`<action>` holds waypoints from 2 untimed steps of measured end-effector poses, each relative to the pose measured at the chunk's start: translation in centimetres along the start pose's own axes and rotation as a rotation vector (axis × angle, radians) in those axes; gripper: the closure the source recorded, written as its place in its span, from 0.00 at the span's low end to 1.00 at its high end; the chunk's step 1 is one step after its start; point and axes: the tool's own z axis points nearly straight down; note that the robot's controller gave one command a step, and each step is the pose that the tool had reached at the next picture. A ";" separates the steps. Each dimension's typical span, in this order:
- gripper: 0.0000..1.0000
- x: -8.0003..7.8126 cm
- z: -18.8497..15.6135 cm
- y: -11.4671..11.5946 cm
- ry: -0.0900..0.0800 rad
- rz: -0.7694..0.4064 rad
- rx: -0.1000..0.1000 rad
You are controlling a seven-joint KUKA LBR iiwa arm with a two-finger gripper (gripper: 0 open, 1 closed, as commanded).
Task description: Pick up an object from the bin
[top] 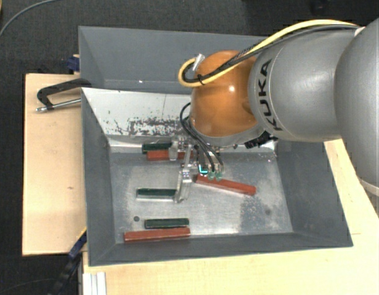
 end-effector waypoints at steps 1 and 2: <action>0.00 1.2 8.6 0.4 0.000 0.054 0.000; 1.00 0.9 8.1 0.4 -0.008 0.055 -0.001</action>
Offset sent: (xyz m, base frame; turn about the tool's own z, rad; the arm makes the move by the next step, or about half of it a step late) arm -0.0104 0.0032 -0.0818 0.0544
